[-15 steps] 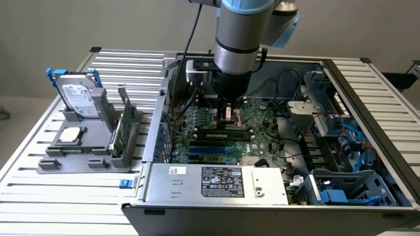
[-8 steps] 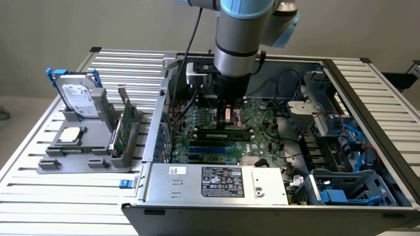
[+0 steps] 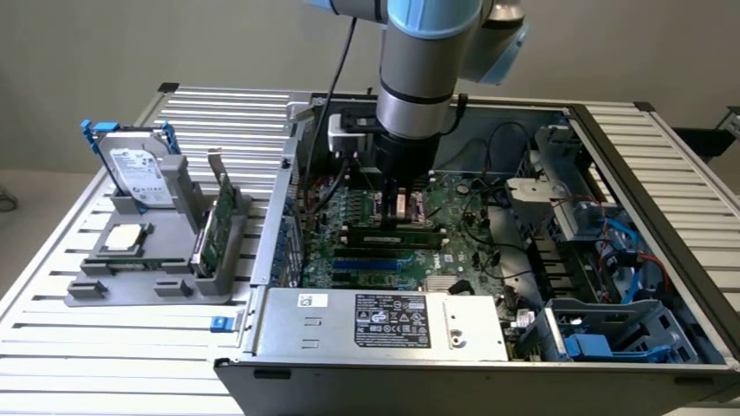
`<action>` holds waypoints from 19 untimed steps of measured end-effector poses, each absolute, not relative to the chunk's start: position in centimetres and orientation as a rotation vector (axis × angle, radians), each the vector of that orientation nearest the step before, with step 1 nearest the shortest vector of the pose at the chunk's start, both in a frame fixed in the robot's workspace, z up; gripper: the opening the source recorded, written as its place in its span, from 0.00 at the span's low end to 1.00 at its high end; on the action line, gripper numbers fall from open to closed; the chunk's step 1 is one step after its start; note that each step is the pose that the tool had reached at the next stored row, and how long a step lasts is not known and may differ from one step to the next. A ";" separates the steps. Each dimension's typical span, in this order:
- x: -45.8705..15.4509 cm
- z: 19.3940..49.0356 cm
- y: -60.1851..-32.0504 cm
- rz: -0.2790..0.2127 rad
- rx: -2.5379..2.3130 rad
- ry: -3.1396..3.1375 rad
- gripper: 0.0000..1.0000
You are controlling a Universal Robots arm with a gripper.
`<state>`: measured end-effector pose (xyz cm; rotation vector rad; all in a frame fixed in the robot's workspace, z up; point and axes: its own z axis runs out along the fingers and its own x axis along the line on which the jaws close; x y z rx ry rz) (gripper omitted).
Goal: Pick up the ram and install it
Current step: 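Press down the ram until it locks into place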
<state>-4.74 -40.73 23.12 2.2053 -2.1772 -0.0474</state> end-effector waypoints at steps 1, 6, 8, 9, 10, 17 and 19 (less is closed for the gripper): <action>-4.7 23.1 -40.7 -0.047 2.205 -2.177 0.11; -4.7 22.9 -40.7 -0.045 2.204 -2.176 0.11; -4.7 22.8 -40.7 -0.045 2.204 -2.176 0.11; -4.7 22.8 -40.7 -0.045 2.204 -2.176 0.11; -4.7 22.7 -40.7 -0.044 2.204 -2.176 0.11; -4.7 22.4 -40.7 -0.045 2.203 -2.175 0.11; -4.7 22.5 -40.7 -0.049 2.203 -2.175 0.11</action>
